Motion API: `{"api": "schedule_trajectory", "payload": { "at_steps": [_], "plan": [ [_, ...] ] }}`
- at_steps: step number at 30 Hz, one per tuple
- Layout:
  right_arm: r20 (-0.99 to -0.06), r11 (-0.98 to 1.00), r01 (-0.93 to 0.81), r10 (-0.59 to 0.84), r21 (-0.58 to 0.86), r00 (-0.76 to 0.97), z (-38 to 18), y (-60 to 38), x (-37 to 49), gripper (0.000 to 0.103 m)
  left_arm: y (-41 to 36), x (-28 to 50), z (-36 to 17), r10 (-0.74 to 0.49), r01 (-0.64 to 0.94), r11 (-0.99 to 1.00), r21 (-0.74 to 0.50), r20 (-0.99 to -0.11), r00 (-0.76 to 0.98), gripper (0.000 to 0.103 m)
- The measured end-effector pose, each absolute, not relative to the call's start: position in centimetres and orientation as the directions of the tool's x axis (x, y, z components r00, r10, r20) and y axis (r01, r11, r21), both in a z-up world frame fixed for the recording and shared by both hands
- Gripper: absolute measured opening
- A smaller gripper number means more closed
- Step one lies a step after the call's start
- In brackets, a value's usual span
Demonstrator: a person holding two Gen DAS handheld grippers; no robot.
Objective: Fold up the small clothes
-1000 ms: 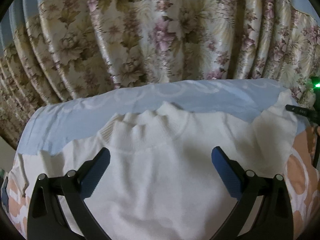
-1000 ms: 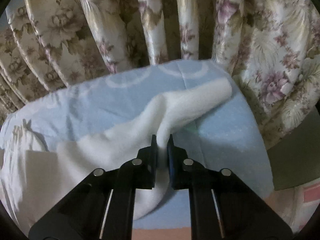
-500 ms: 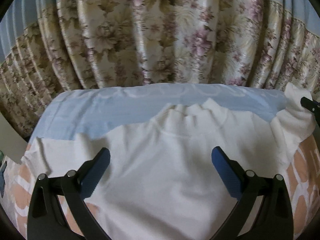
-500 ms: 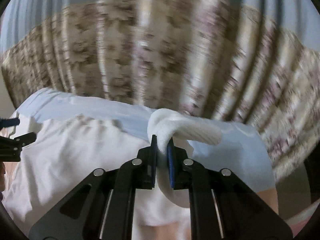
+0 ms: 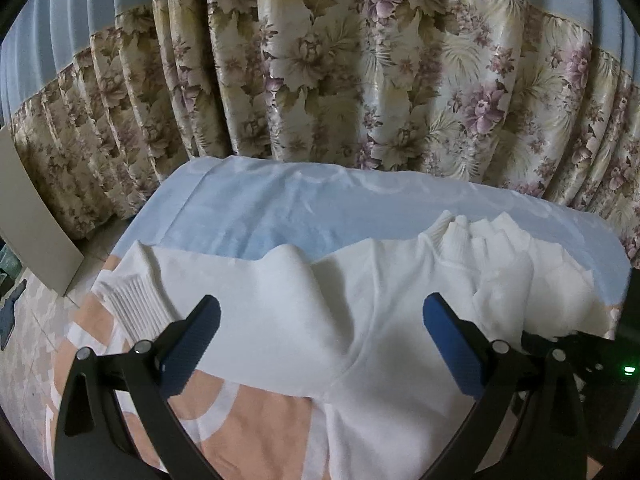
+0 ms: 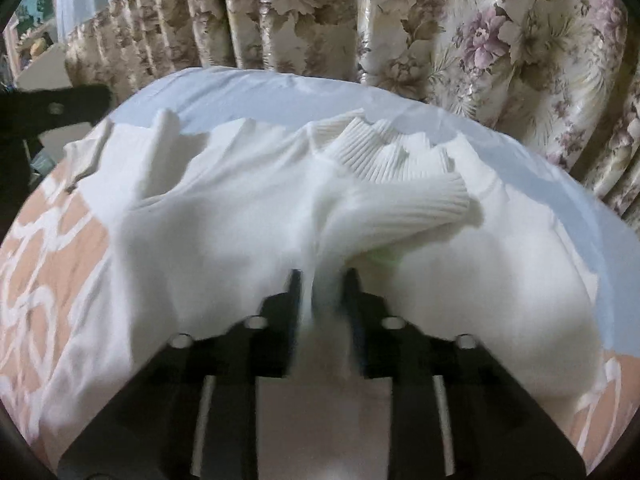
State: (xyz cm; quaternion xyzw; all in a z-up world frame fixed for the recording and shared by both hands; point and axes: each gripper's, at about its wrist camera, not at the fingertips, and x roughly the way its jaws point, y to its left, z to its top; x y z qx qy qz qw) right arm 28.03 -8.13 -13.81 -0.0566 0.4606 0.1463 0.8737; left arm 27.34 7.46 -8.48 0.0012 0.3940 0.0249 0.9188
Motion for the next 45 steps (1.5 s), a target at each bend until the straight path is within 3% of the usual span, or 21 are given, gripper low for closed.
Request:
{"api": "schedule_trajectory", "payload": {
  "at_steps": [4, 14, 22, 24, 25, 27, 28, 29, 30, 32, 36, 39, 42, 44, 45],
  "plan": [
    [-0.799, 0.953, -0.292, 0.237, 0.081, 0.552, -11.1, -10.7, 26.4, 0.034, 6.3, 27.7, -9.1, 0.012, -0.021, 1.000, -0.003, -0.735, 0.678, 0.101],
    [-0.773, 0.997, -0.074, 0.073, 0.033, 0.631, -9.1, -20.1, 25.6, 0.037, -4.1, 29.1, -11.2, -0.145, 0.190, 0.981, -0.031, -0.768, 0.624, 0.101],
    [-0.806, 0.999, 0.005, 0.035, 0.048, 0.591, -11.1, -23.9, 26.0, 0.037, -12.2, 32.4, -14.4, -0.129, 0.335, 0.940, 0.070, -0.835, 0.535, 0.099],
    [-0.816, 0.999, 0.018, 0.022, 0.039, 0.577, -11.7, -24.2, 26.7, 0.038, -12.7, 33.3, -15.9, -0.121, 0.351, 0.934, 0.067, -0.864, 0.488, 0.072],
    [-0.825, 0.999, 0.023, 0.018, 0.038, 0.565, -12.1, -24.4, 27.2, 0.043, -12.6, 33.7, -16.4, -0.129, 0.355, 0.933, 0.049, -0.878, 0.462, 0.050],
    [-0.850, 0.998, 0.036, 0.028, 0.055, 0.526, -13.1, -24.9, 28.4, 0.045, -12.0, 34.0, -16.4, -0.162, 0.358, 0.934, 0.014, -0.875, 0.457, 0.041],
    [-0.859, 0.997, 0.037, 0.041, 0.070, 0.511, -13.6, -25.0, 28.7, 0.043, -11.8, 34.2, -16.3, -0.173, 0.359, 0.933, 0.001, -0.875, 0.452, 0.029],
    [-0.871, 0.995, 0.035, 0.066, 0.094, 0.486, -14.2, -25.1, 29.2, 0.034, -11.1, 34.5, -16.2, -0.195, 0.356, 0.934, -0.029, -0.876, 0.440, 0.026],
    [-0.870, 0.993, 0.027, 0.089, 0.117, 0.485, -14.2, -25.1, 29.3, 0.016, -10.5, 34.7, -16.0, -0.224, 0.351, 0.934, -0.067, -0.876, 0.428, 0.023],
    [-0.846, 0.993, 0.021, 0.091, 0.120, 0.526, -13.4, -24.8, 29.0, 0.009, -9.0, 35.4, -15.5, -0.265, 0.325, 0.937, -0.128, -0.868, 0.421, 0.013],
    [-0.735, 0.991, 0.020, 0.085, 0.133, 0.672, -10.2, -24.3, 27.3, 0.009, -4.4, 36.0, -12.8, -0.297, 0.245, 0.950, -0.191, -0.793, 0.532, 0.013],
    [-0.758, 0.991, -0.024, 0.115, 0.130, 0.642, -10.4, -22.5, 27.1, 0.010, -0.5, 35.7, -12.8, -0.296, 0.174, 0.955, -0.239, -0.786, 0.543, 0.019],
    [-0.816, 0.995, -0.047, 0.103, 0.093, 0.569, -12.3, -21.0, 27.0, 0.016, 2.5, 33.9, -14.2, -0.261, 0.114, 0.965, -0.235, -0.830, 0.493, 0.042],
    [-0.824, 0.994, -0.053, 0.113, 0.100, 0.556, -12.5, -21.1, 26.5, 0.017, 4.2, 31.7, -14.5, -0.218, 0.092, 0.976, -0.198, -0.840, 0.496, 0.063],
    [-0.824, 0.993, -0.057, 0.119, 0.105, 0.555, -12.4, -21.2, 26.1, 0.023, 4.8, 30.7, -14.4, -0.186, 0.082, 0.982, -0.168, -0.843, 0.505, 0.066]
  ]
}}
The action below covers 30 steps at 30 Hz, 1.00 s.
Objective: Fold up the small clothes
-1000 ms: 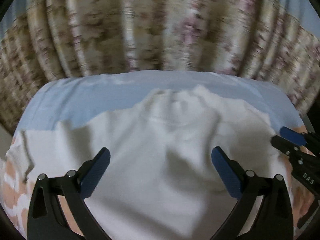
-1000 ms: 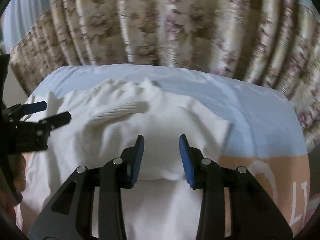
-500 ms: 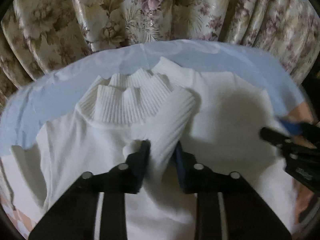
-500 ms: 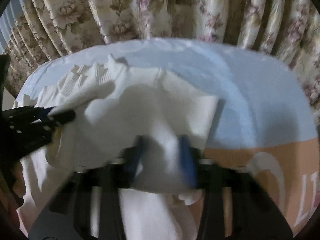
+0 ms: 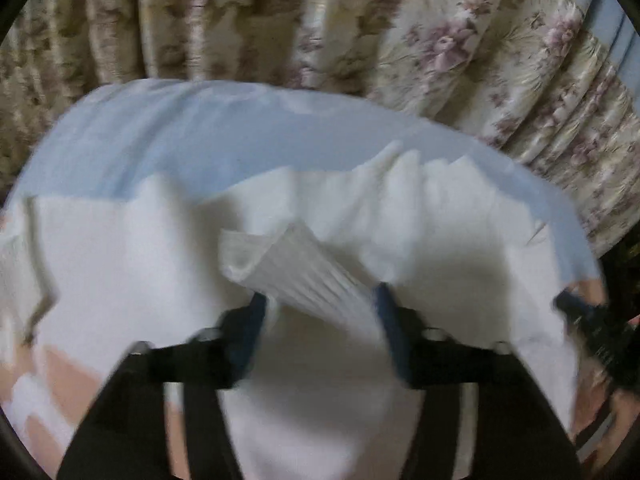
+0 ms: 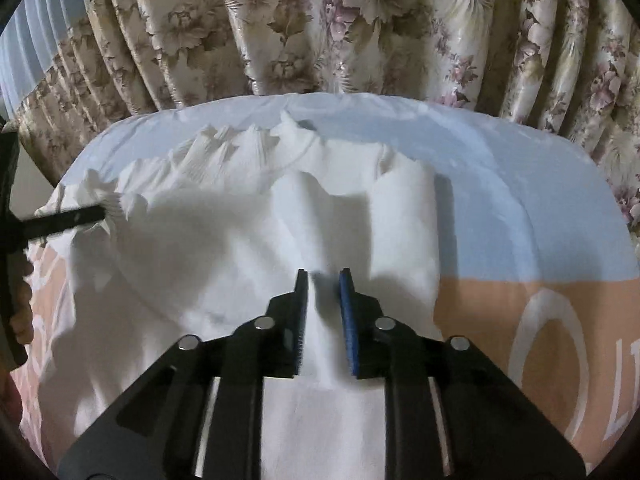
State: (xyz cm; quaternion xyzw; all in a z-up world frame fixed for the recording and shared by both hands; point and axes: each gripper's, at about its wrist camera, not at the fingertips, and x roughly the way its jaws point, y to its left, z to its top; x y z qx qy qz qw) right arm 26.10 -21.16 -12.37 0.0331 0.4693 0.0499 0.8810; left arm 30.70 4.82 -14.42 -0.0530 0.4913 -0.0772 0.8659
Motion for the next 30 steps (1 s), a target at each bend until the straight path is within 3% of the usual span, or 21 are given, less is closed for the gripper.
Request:
{"api": "schedule_trajectory", "payload": {
  "at_steps": [4, 9, 14, 15, 16, 18, 22, 25, 30],
  "plan": [
    [-0.815, 0.996, -0.040, 0.093, 0.085, 0.572, -11.3, -22.2, 25.1, 0.031, 6.3, 28.0, -13.8, -0.149, 0.079, 0.989, -0.127, -0.836, 0.529, 0.067],
    [-0.816, 0.998, 0.011, 0.049, 0.068, 0.576, -10.9, -24.2, 25.4, 0.033, 4.7, 28.5, -13.3, -0.164, 0.124, 0.986, -0.114, -0.823, 0.545, 0.079],
    [-0.818, 0.998, 0.039, 0.014, 0.044, 0.575, -11.0, -25.4, 25.2, 0.036, 4.3, 31.1, -14.0, -0.190, 0.091, 0.982, -0.167, -0.845, 0.501, 0.078],
    [-0.820, 0.998, 0.045, 0.010, 0.044, 0.573, -11.1, -25.7, 25.1, 0.036, 4.2, 31.3, -14.2, -0.191, 0.090, 0.982, -0.169, -0.851, 0.489, 0.068],
    [-0.821, 0.998, 0.049, 0.009, 0.045, 0.571, -11.2, -25.8, 25.1, 0.037, 4.2, 31.5, -14.5, -0.191, 0.093, 0.982, -0.167, -0.857, 0.478, 0.044],
    [-0.826, 0.997, 0.053, 0.016, 0.055, 0.564, -11.6, -26.2, 25.2, 0.037, 4.1, 31.4, -14.8, -0.156, 0.094, 0.987, -0.127, -0.869, 0.470, 0.037],
    [-0.837, 0.995, 0.063, 0.032, 0.079, 0.546, -12.4, -27.1, 25.8, 0.037, 5.1, 30.9, -15.3, -0.125, 0.079, 0.992, -0.100, -0.878, 0.462, 0.012],
    [-0.844, 0.984, 0.102, 0.071, 0.147, 0.531, -12.9, -28.6, 27.0, 0.037, 6.6, 31.0, -15.6, -0.164, 0.054, 0.986, -0.157, -0.873, 0.459, 0.012],
    [-0.870, 0.972, 0.114, 0.127, 0.205, 0.477, -13.9, -28.7, 29.6, 0.037, 5.2, 30.7, -15.4, -0.115, 0.092, 0.993, -0.080, -0.864, 0.491, 0.011]
  ]
}}
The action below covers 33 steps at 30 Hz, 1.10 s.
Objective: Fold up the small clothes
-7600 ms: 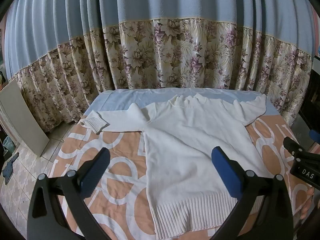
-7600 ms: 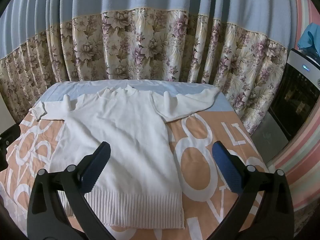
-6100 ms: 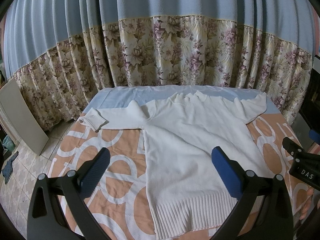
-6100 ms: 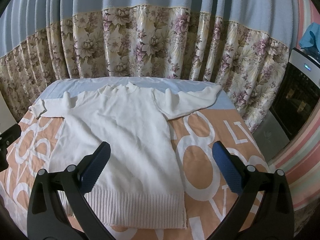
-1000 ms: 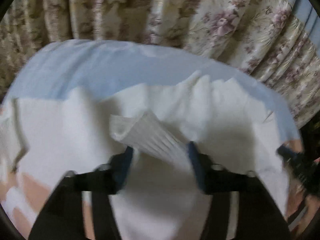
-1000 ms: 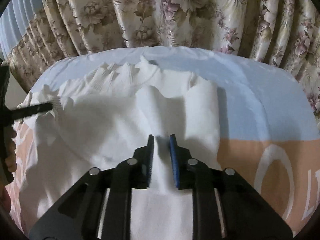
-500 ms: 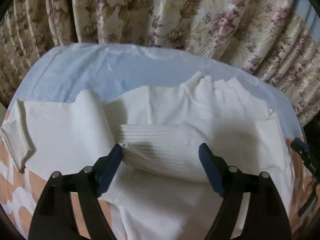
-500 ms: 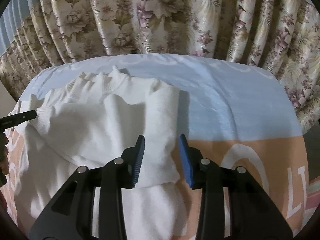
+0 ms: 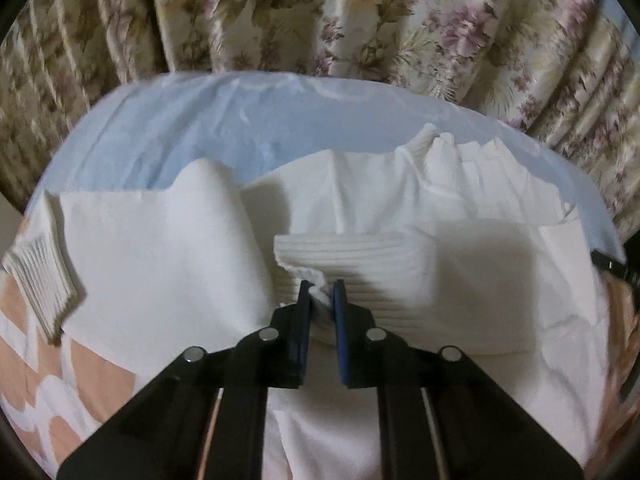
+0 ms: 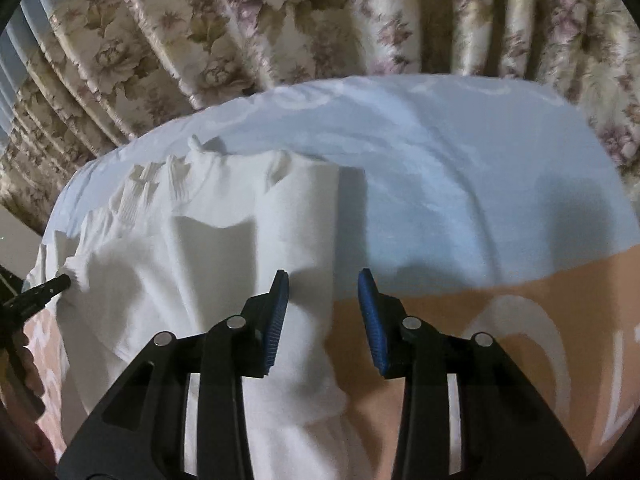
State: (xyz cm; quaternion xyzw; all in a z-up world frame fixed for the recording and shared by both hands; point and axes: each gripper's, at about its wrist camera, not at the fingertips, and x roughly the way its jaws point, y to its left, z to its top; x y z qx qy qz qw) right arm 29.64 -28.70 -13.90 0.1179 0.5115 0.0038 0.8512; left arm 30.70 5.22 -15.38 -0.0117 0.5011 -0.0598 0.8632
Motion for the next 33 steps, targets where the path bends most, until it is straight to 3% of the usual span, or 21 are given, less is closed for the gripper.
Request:
{"api": "schedule_trajectory", "payload": {
  "at_steps": [3, 4, 7, 11, 17, 24, 25, 28, 31, 33],
  "plan": [
    [-0.887, 0.978, 0.092, 0.126, 0.185, 0.444, -14.9, -27.4, 30.4, 0.034, 4.7, 30.2, -15.3, -0.094, 0.113, 0.993, -0.042, -0.855, 0.510, 0.011],
    [-0.875, 0.979, 0.088, 0.124, 0.185, 0.469, -14.6, -27.3, 30.4, 0.007, 4.8, 30.2, -15.3, -0.093, 0.111, 0.993, -0.042, -0.854, 0.512, 0.011],
    [-0.839, 0.989, 0.093, 0.045, 0.113, 0.543, -13.1, -27.8, 29.8, 0.007, 5.1, 30.3, -15.1, -0.101, 0.104, 0.993, -0.055, -0.847, 0.522, 0.011],
    [-0.805, 0.977, 0.157, 0.021, 0.141, 0.593, -11.9, -30.8, 29.0, 0.007, 4.1, 30.7, -14.3, -0.137, 0.130, 0.988, -0.078, -0.825, 0.548, 0.010],
    [-0.843, 0.963, 0.210, 0.031, 0.169, 0.537, -14.3, -33.1, 29.2, 0.007, 2.9, 31.3, -15.8, -0.126, 0.147, 0.988, -0.054, -0.832, 0.540, 0.010],
    [-0.822, 0.964, 0.202, 0.029, 0.173, 0.569, -12.0, -32.2, 26.9, 0.018, 4.6, 29.4, -14.9, -0.076, 0.143, 0.990, 0.004, -0.834, 0.546, 0.018],
    [-0.815, 0.970, 0.184, 0.023, 0.158, 0.578, -11.3, -31.5, 26.6, 0.019, 4.8, 29.3, -14.6, -0.067, 0.138, 0.990, 0.012, -0.830, 0.554, 0.019],
    [-0.804, 0.989, 0.101, 0.027, 0.109, 0.595, -9.7, -28.2, 26.2, 0.022, 4.9, 29.2, -13.9, -0.074, 0.135, 0.991, 0.003, -0.823, 0.563, 0.040],
    [-0.818, 0.998, 0.033, 0.025, 0.053, 0.574, -10.4, -24.9, 26.3, 0.022, 4.5, 29.0, -13.6, -0.066, 0.134, 0.991, 0.014, -0.817, 0.572, 0.041],
    [-0.834, 0.999, 0.011, 0.021, 0.033, 0.552, -11.8, -23.6, 26.5, 0.022, 4.5, 28.6, -13.2, -0.076, 0.140, 0.990, 0.005, -0.815, 0.574, 0.052]
  ]
}}
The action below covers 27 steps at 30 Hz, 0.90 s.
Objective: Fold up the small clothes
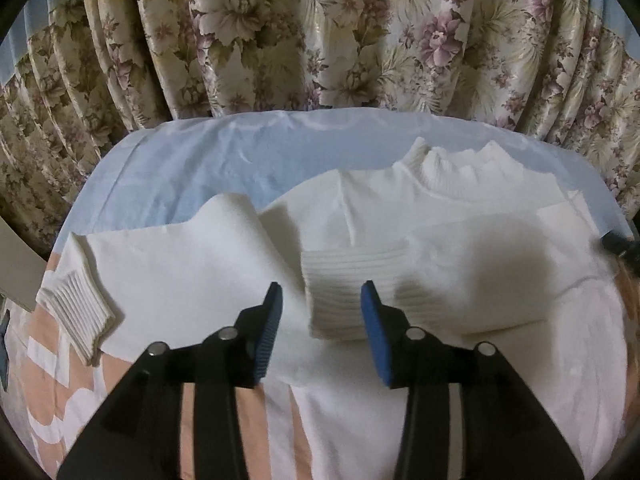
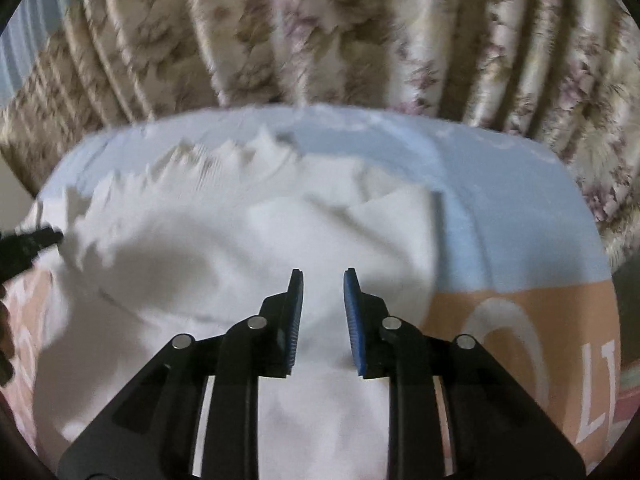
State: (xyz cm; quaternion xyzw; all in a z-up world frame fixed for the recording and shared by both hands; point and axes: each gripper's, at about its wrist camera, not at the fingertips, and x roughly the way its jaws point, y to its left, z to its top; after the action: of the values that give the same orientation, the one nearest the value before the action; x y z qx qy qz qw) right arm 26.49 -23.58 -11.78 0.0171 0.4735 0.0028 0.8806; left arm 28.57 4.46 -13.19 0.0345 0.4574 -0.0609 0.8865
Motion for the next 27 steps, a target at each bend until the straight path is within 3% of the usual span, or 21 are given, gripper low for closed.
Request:
{"api": "schedule_trajectory", "payload": {
  "at_steps": [2, 5, 8, 13, 19, 27],
  "plan": [
    [-0.856, 1.000, 0.008, 0.004, 0.010, 0.517, -13.5, -23.1, 26.6, 0.022, 4.7, 27.9, -12.8, -0.064, 0.132, 0.991, 0.017, -0.808, 0.585, 0.075],
    [-0.861, 0.999, 0.004, -0.034, -0.038, 0.508, -14.9, -22.9, 26.4, 0.021, 5.3, 26.8, -12.2, -0.039, 0.119, 0.992, 0.041, -0.798, 0.602, 0.085],
    [-0.853, 1.000, 0.012, -0.003, 0.004, 0.522, -13.3, -22.7, 26.2, 0.025, 6.5, 25.8, -11.7, -0.003, 0.094, 0.993, 0.069, -0.789, 0.615, 0.094],
    [-0.807, 0.999, -0.036, 0.020, -0.001, 0.590, -9.0, -20.7, 25.3, 0.054, 10.2, 24.8, -10.5, -0.010, 0.034, 0.999, 0.014, -0.774, 0.633, 0.097],
    [-0.783, 0.998, -0.054, 0.055, 0.027, 0.620, -7.6, -18.4, 24.8, 0.085, 14.7, 24.5, -10.2, 0.018, 0.001, 1.000, 0.024, -0.753, 0.658, 0.097],
    [-0.790, 0.997, -0.079, 0.062, 0.017, 0.609, -8.4, -16.1, 24.6, 0.087, 19.7, 24.9, -12.2, 0.062, 0.021, 0.995, 0.102, -0.740, 0.670, 0.097]
  ]
}}
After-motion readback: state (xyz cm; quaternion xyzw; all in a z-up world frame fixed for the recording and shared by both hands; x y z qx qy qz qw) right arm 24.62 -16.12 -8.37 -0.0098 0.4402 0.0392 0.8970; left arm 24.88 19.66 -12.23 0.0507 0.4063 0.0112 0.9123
